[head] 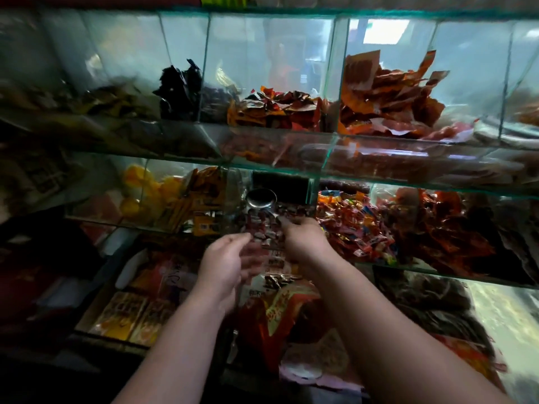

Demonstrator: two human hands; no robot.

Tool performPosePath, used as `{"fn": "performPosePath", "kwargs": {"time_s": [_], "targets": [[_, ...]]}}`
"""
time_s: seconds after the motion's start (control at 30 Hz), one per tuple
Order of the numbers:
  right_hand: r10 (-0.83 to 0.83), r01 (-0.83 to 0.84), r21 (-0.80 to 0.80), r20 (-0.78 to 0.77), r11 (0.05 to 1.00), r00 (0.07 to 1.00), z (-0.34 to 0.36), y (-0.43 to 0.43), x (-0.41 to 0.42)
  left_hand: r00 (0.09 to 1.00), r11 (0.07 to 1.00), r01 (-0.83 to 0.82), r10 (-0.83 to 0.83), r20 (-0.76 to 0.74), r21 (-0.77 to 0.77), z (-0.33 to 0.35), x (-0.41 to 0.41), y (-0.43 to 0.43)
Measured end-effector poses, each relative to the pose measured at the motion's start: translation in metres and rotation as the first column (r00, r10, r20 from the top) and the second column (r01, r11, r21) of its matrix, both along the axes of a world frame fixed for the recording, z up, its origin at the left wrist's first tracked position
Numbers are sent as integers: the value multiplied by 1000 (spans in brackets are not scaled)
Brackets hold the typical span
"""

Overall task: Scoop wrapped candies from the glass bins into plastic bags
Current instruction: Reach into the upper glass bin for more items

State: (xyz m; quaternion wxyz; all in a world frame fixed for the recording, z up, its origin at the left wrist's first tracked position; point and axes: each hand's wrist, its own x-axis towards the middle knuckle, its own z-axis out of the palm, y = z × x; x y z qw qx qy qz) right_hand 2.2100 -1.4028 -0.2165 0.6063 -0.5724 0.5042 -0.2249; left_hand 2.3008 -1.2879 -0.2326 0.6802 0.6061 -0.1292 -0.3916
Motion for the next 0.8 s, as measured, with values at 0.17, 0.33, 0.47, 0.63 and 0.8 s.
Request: {"fn": "performPosePath", "kwargs": {"time_s": [0.17,0.33,0.47,0.63,0.8], "targets": [[112,-279,-355,-425,892,898,-8,-40,36,996,993,63,-69,63,101,-15,2,13],[17,-639,-383,-849,667,527,-5,-33,39,983,992,95,-108,152,87,-7,0,7],[-2,-532,-587,-672,610,740,13,-5,9,941,987,133,-155,302,94,3,-14,4],[-55,-24,-735,-83,677,995,54,5,-77,867,986,155,-107,487,-59,39,-44,-9],[-245,434,-646,365,628,898,92,-6,-147,579,950,260,-9,815,-174,91,-92,-52]]}}
